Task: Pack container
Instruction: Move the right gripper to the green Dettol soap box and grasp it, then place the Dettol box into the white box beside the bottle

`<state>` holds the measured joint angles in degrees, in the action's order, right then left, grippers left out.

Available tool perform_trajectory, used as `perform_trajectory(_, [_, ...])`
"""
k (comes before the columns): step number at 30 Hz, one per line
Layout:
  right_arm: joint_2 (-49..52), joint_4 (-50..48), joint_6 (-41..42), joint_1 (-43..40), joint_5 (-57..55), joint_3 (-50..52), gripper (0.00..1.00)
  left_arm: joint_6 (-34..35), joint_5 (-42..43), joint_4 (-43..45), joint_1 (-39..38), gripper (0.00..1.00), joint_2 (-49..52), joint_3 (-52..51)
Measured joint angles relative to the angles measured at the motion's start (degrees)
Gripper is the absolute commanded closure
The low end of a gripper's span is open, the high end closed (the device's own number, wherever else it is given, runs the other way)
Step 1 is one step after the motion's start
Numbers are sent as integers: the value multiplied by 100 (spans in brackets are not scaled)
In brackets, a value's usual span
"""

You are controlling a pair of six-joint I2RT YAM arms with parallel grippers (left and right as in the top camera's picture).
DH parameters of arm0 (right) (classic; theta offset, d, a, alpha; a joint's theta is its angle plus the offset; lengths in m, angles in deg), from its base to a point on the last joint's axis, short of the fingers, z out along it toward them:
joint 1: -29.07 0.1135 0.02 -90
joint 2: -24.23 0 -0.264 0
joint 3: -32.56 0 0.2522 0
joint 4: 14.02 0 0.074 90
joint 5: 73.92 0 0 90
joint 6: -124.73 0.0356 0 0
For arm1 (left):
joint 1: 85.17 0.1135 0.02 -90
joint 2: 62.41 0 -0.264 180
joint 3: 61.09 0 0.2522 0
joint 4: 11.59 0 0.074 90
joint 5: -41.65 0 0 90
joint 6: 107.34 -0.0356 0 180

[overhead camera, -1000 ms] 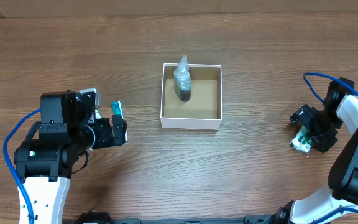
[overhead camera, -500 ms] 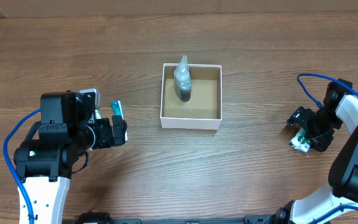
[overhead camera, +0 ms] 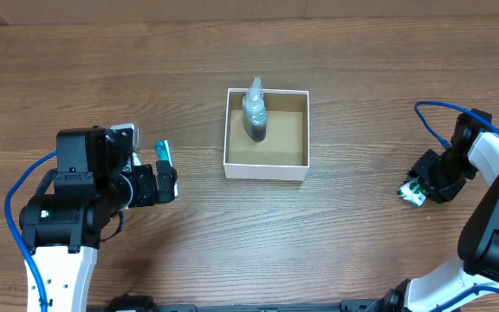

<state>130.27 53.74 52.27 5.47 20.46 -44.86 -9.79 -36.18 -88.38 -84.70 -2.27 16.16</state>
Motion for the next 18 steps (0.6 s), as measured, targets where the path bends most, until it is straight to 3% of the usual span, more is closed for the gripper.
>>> perform_trajectory(1, [0, 0, -2, 0, 2, 0, 96, 0, 0, 0, 0, 0, 0, 0])
perform_trajectory(6, [0, 50, 2, 0, 11, -22, 96, 0, 0, 0, 0, 0, 0, 0])
perform_trajectory(10, [31, 857, -15, 136, 0, -570, 96, 0, 0, 0, 0, 0, 0, 0])
perform_trajectory(15, [-498, 1261, -284, 1034, -31, -1720, 96, 0, 0, 0, 0, 0, 0, 0])
perform_trajectory(18, [-1261, 1202, -487, 2065, -35, -2406, 96, 0, 0, -2, 0, 0, 0, 0])
